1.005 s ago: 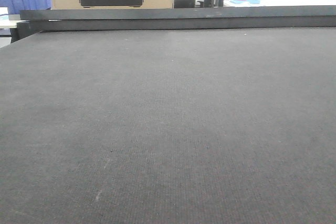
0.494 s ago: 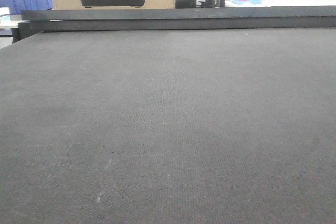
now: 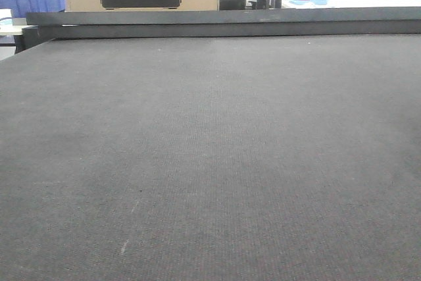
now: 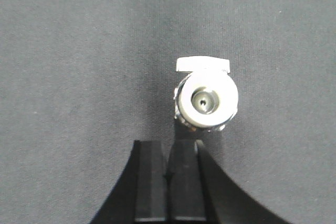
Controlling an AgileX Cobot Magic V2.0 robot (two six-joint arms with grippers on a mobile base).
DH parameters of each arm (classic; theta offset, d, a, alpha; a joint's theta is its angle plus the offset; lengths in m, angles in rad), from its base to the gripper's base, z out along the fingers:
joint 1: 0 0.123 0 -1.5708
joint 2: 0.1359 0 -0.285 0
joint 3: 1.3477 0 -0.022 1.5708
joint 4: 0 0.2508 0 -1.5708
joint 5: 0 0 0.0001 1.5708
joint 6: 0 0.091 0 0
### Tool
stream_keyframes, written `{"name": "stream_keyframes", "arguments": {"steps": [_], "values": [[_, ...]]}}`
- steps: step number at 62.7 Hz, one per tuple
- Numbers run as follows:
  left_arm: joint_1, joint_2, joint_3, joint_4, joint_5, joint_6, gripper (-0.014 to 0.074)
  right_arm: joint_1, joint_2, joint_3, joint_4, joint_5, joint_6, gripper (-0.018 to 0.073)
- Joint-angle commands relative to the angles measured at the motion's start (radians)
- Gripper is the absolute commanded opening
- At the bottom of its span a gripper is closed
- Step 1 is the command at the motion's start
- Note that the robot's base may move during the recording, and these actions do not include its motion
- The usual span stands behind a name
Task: Place valve from conveyor to right shelf box
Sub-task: 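Close the right gripper around the silver valve body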
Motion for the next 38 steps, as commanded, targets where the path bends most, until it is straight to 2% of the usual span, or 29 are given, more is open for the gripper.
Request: {"name": "stream_keyframes", "arguments": {"steps": [1,14,19,22,28,33,38], "values": [[0.000,0.029,-0.015,-0.007,-0.007,-0.005,-0.0111,-0.004,0.048,-0.042,-0.034,0.031,-0.006,-0.0168],[0.000,0.040,-0.015,-0.007,-0.001,-0.005,-0.0111,-0.004,0.201,-0.147,-0.061,0.135,-0.006,-0.0165],[0.000,0.040,-0.015,-0.007,-0.001,-0.005,-0.0111,-0.004,0.252,-0.179,-0.061,0.144,-0.008,-0.0114],[0.000,0.040,-0.015,-0.007,-0.001,-0.005,-0.0111,-0.004,0.283,-0.190,-0.061,0.144,-0.008,-0.0035],[0.000,0.040,-0.015,-0.007,0.004,-0.005,-0.0111,-0.004,0.331,-0.198,-0.061,0.144,-0.008,0.0244],[0.000,0.040,-0.015,-0.007,0.011,-0.005,-0.0111,-0.004,0.352,-0.198,-0.061,0.144,-0.014,0.0428],[0.000,0.040,-0.015,-0.007,0.014,-0.005,-0.0111,-0.004,0.373,-0.198,-0.079,0.144,-0.025,0.0502]]}}
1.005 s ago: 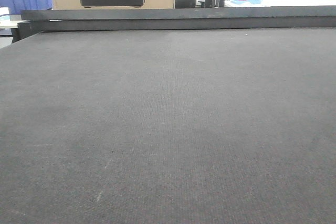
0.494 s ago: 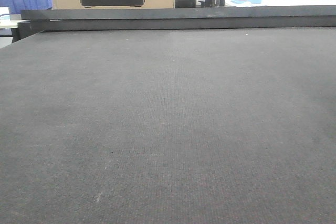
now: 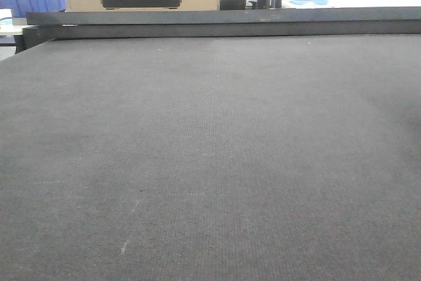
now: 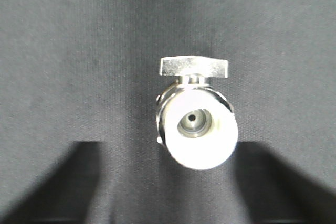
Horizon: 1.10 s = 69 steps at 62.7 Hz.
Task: Place valve from conveyor to right shelf box
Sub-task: 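Close the right gripper around the silver valve body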
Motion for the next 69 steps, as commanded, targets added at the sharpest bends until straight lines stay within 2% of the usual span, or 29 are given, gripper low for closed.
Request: {"name": "stream_keyframes", "arguments": {"steps": [1,7,23,33,69], "values": [[0.000,-0.001,-0.009,-0.007,0.001,-0.005,-0.0111,-0.004,0.022,-0.010,-0.031,0.004,-0.017,0.0508],[0.000,-0.001,-0.009,-0.007,0.001,-0.005,-0.0111,-0.008,0.061,-0.010,-0.043,0.004,-0.017,0.0506],[0.000,-0.001,-0.009,-0.007,0.015,-0.005,-0.0111,-0.077,0.128,-0.010,-0.027,-0.001,-0.019,0.0506],[0.000,-0.001,-0.009,-0.007,0.018,-0.005,-0.0111,-0.081,0.152,-0.009,0.079,-0.034,-0.096,0.0505],[0.000,-0.001,-0.009,-0.007,0.018,-0.005,-0.0111,-0.081,0.239,-0.004,0.012,-0.084,-0.096,0.0505]]}}
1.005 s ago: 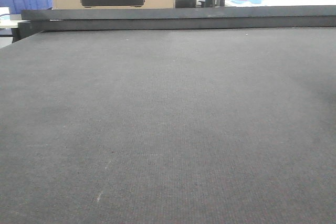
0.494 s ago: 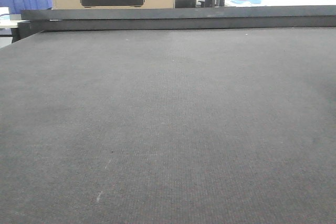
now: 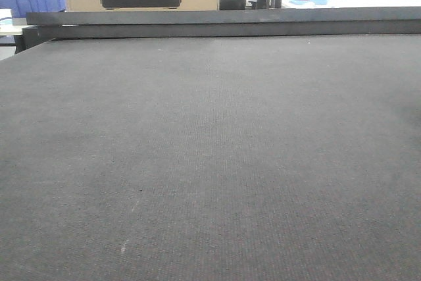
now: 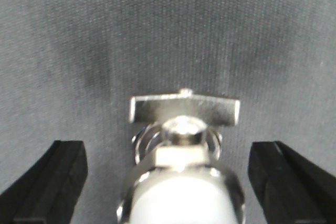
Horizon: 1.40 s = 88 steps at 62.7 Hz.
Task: Place valve from conveyor to right shelf box
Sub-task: 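Close the right gripper around the silver valve body, then close the left gripper around the other silver valve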
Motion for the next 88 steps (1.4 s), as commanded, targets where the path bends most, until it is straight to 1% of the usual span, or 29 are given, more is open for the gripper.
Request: {"name": "stream_keyframes", "arguments": {"steps": [1,12,47,49,51,56,60,63,65,66,68,71,76,78,79,84,88], "values": [[0.000,-0.001,-0.009,-0.006,0.000,-0.005,-0.0111,-0.003,0.000,-0.003,-0.024,-0.020,-0.010,0.0505],[0.000,-0.001,-0.009,-0.006,0.000,-0.005,-0.0111,-0.003,0.000,0.024,-0.035,-0.027,-0.010,0.0475],[0.000,-0.001,-0.009,-0.006,0.000,-0.005,-0.0111,-0.003,0.000,0.028,-0.035,-0.026,-0.010,0.0470],[0.000,-0.001,-0.009,-0.006,0.000,-0.005,-0.0111,-0.003,0.000,0.028,-0.035,-0.024,-0.010,0.0446],[0.000,-0.001,-0.009,-0.006,0.000,-0.005,-0.0111,-0.003,0.000,0.028,-0.035,-0.024,-0.010,0.0403],[0.000,-0.001,-0.009,-0.006,0.000,-0.005,-0.0111,-0.003,0.000,0.028,-0.035,-0.024,-0.010,0.0248],[0.000,-0.001,-0.009,-0.006,0.000,-0.005,-0.0111,-0.003,0.000,0.028,-0.035,-0.024,-0.010,0.0079],[0.000,-0.001,-0.009,-0.006,0.000,-0.005,-0.0111,-0.003,0.000,0.028,-0.035,-0.024,-0.010,-0.0078],[0.000,-0.001,-0.009,-0.006,0.000,-0.013,-0.0111,-0.003,0.000,0.028,-0.035,-0.024,-0.010,-0.0153],[0.000,-0.001,-0.009,-0.006,-0.002,-0.019,-0.0111,-0.003,0.000,0.028,-0.035,-0.024,-0.010,-0.0167],[0.000,0.001,-0.009,-0.003,-0.007,-0.037,-0.0111,-0.003,0.000,0.028,-0.035,-0.024,-0.010,-0.0163],[0.016,0.003,-0.009,-0.003,-0.020,-0.072,-0.0111,-0.003,0.000,0.028,-0.035,-0.024,-0.010,-0.0162],[0.063,0.018,-0.011,-0.034,-0.012,-0.077,-0.0111,-0.003,0.000,0.028,-0.035,-0.026,-0.010,-0.0162],[0.086,0.025,-0.013,-0.045,0.009,-0.053,-0.0111,-0.003,0.000,0.028,-0.035,-0.029,-0.010,-0.0162],[0.094,0.030,-0.013,-0.051,0.021,-0.026,-0.0111,-0.003,0.000,0.028,-0.035,-0.030,-0.010,-0.0162],[0.137,0.062,-0.017,-0.076,0.089,0.060,-0.0111,-0.003,0.000,0.028,-0.035,-0.033,-0.010,-0.0162],[0.168,0.091,-0.017,-0.082,0.104,0.112,-0.0111,-0.003,0.000,0.028,-0.035,-0.035,-0.010,-0.0162]]}}
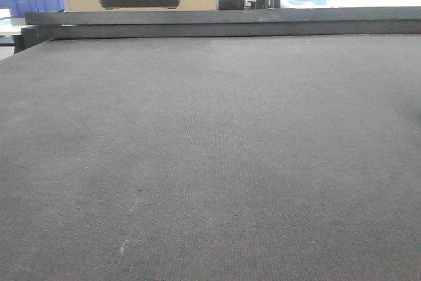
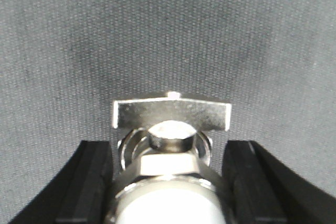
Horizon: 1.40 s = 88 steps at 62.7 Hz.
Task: Place valve from conveyor to right shelf box
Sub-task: 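Close the left gripper around the other silver valve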
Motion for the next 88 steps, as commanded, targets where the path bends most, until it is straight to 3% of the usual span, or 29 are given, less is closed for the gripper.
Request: {"name": "stream_keyframes", "arguments": {"steps": [1,17,21,29,36,41,53,59,65,88], "values": [[0.040,0.036,-0.009,-0.026,0.033,0.083,-0.0111,-0.003,-0.001,0.003,-0.005,-0.014,-0.008,-0.0162],[0.053,0.107,-0.026,-0.026,0.030,0.195,-0.0109,-0.003,-0.001,0.003,0.033,-0.035,-0.008,-0.0162],[0.053,0.113,-0.028,-0.026,0.013,0.211,-0.0065,-0.003,-0.001,0.003,0.037,-0.037,-0.008,-0.0162],[0.053,0.138,-0.039,-0.026,0.009,0.222,0.0174,-0.003,-0.001,0.003,0.037,-0.039,-0.008,-0.0162],[0.051,0.164,-0.050,-0.026,0.009,0.220,0.0484,-0.003,-0.001,0.003,0.037,-0.039,-0.008,-0.0162],[0.037,0.187,-0.057,-0.026,0.007,0.218,0.0582,-0.003,-0.001,0.003,0.041,-0.038,-0.008,-0.0162],[-0.012,0.278,-0.074,-0.012,-0.001,0.208,0.0563,-0.003,-0.001,0.003,0.046,-0.038,-0.008,-0.0162],[-0.020,0.318,-0.074,0.078,-0.004,0.099,0.0545,-0.003,-0.001,0.003,0.046,-0.036,-0.008,-0.0162],[-0.020,0.340,-0.074,0.110,-0.002,0.081,0.0545,-0.003,-0.001,0.003,0.046,-0.036,-0.008,-0.0162],[-0.023,0.396,-0.074,0.039,-0.016,0.081,0.0545,-0.003,-0.001,0.003,0.048,-0.038,-0.008,-0.0162]]}}
